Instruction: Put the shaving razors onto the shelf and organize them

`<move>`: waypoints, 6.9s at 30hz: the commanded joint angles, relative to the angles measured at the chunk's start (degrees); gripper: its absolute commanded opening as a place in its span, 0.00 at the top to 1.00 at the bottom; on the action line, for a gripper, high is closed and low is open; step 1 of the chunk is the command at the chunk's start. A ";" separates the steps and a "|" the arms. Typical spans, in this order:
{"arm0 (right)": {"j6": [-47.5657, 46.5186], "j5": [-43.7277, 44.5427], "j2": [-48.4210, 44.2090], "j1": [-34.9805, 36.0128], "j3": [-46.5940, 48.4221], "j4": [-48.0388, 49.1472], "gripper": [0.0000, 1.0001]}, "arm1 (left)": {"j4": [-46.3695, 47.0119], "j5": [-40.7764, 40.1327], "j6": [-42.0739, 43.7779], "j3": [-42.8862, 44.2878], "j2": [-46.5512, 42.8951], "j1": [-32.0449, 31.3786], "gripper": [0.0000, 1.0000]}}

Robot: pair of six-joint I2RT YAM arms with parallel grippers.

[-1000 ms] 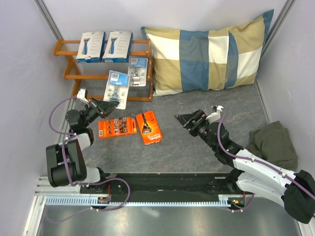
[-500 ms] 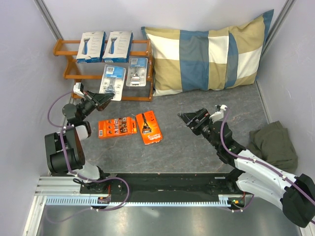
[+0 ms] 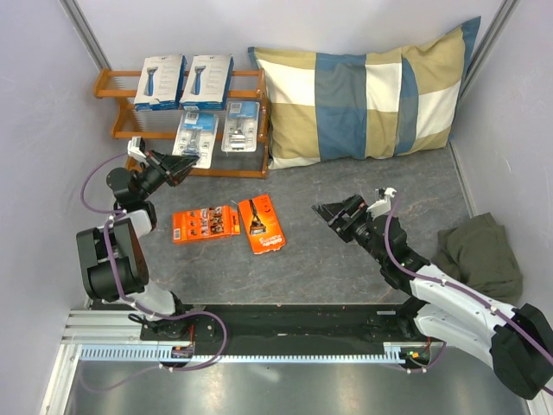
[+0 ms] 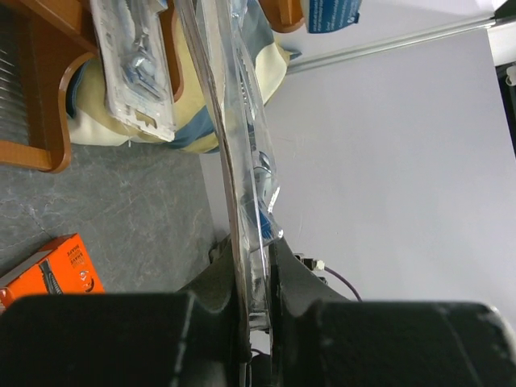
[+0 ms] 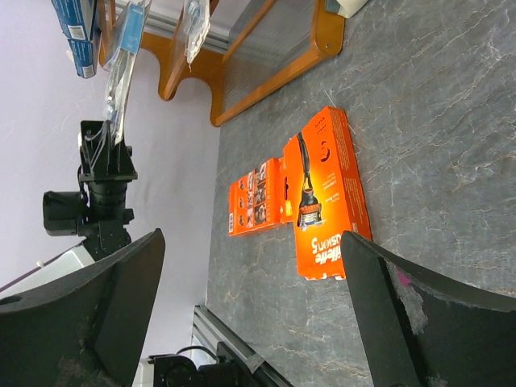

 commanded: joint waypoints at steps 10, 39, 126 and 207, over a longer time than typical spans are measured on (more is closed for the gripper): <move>0.67 -2.52 -1.25 -1.57 -1.49 3.16 0.02 | -3.62 -2.29 4.81 9.16 8.67 -0.79 0.98; -1.09 -3.05 -3.71 -3.69 -2.98 0.97 0.02 | -16.97 -3.61 8.59 34.12 26.17 -5.98 0.98; -5.92 -18.95 28.79 -4.48 -1.58 17.13 0.02 | -49.84 -43.51 38.65 -29.07 -37.73 -32.96 0.02; -21.03 -17.53 12.99 7.15 7.22 -14.32 0.11 | -52.04 -53.02 30.28 -33.83 -54.08 -68.91 0.98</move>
